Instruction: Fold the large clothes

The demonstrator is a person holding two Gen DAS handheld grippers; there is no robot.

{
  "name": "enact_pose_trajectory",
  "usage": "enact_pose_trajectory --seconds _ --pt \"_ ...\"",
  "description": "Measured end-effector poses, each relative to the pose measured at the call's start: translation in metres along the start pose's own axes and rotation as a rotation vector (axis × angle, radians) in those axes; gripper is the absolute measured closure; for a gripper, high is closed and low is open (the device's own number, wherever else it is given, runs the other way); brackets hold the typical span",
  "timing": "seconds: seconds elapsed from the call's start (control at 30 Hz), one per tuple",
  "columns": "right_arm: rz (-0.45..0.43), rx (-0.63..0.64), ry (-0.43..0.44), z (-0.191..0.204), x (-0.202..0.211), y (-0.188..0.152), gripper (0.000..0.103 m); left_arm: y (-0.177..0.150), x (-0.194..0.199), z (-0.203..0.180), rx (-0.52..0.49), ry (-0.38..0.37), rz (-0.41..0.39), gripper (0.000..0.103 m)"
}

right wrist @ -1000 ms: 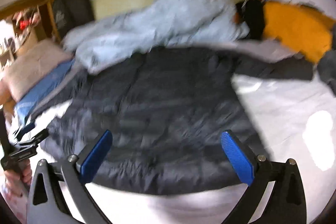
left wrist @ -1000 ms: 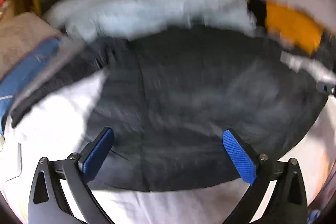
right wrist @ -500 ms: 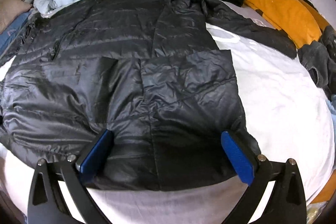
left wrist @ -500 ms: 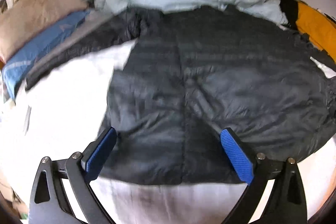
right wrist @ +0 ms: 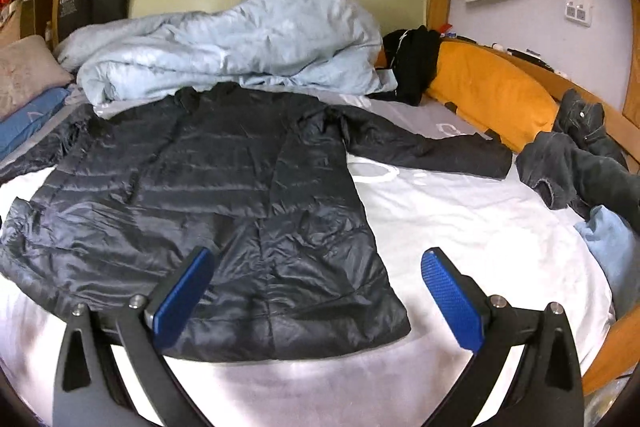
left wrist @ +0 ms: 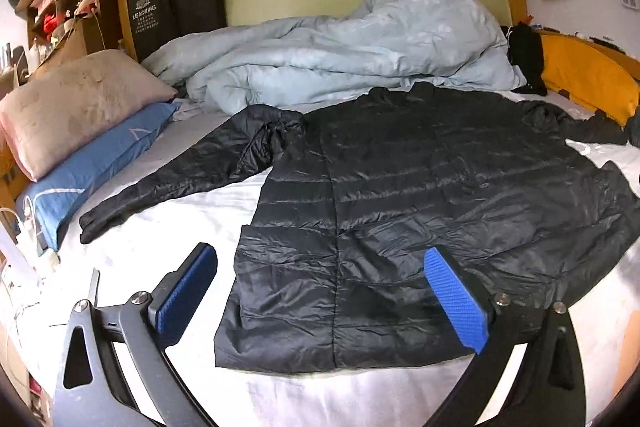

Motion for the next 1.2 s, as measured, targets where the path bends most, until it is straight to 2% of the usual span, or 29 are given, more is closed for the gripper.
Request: enact_pose_trajectory --seconds 0.1,0.23,0.37,0.5,0.63,0.73,0.87,1.0,1.1,1.2 --pt "0.003 -0.021 0.009 0.0 0.002 -0.002 0.0 -0.001 0.006 -0.001 0.015 -0.023 -0.01 0.0" --pt "0.029 0.003 -0.012 -0.001 -0.003 -0.009 0.0 -0.001 0.008 -0.002 0.008 -0.003 -0.025 0.0" --pt "0.075 -0.009 -0.101 -0.009 -0.025 -0.015 0.0 -0.001 0.009 -0.006 -0.024 -0.018 -0.025 0.0" --pt "0.063 -0.045 -0.056 -0.009 -0.023 -0.014 0.0 -0.003 0.007 -0.009 -0.021 -0.112 0.025 0.0" --pt "0.016 0.052 -0.024 0.014 -0.013 -0.013 0.0 -0.008 0.002 -0.02 -0.071 -0.137 0.063 0.0" --pt "0.015 0.144 0.022 0.032 -0.01 -0.015 0.0 -0.013 -0.003 -0.031 -0.11 -0.165 0.097 0.0" --pt "0.032 0.264 0.065 0.061 -0.011 -0.025 0.0 -0.018 -0.001 -0.041 -0.143 -0.148 0.079 0.0" --pt "0.079 0.194 0.166 0.072 -0.012 -0.026 0.0 -0.016 0.007 -0.044 -0.14 -0.159 0.05 0.0" --pt "0.051 0.239 0.163 0.084 -0.008 -0.027 0.0 -0.016 0.008 -0.047 -0.15 -0.18 0.057 0.0" --pt "0.045 0.299 0.163 0.092 -0.006 -0.032 0.0 -0.02 0.004 -0.05 -0.182 -0.169 0.078 0.0"
Point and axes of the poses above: each gripper's, at about its wrist camera, not at the fingertips, and x roughly against the way its jaws point, z to its left, y to its top, the point moved 1 cm from there along -x, roughly the way its jaws point, and after that the axes turned 1 degree about -x, right-handed, at the moved point
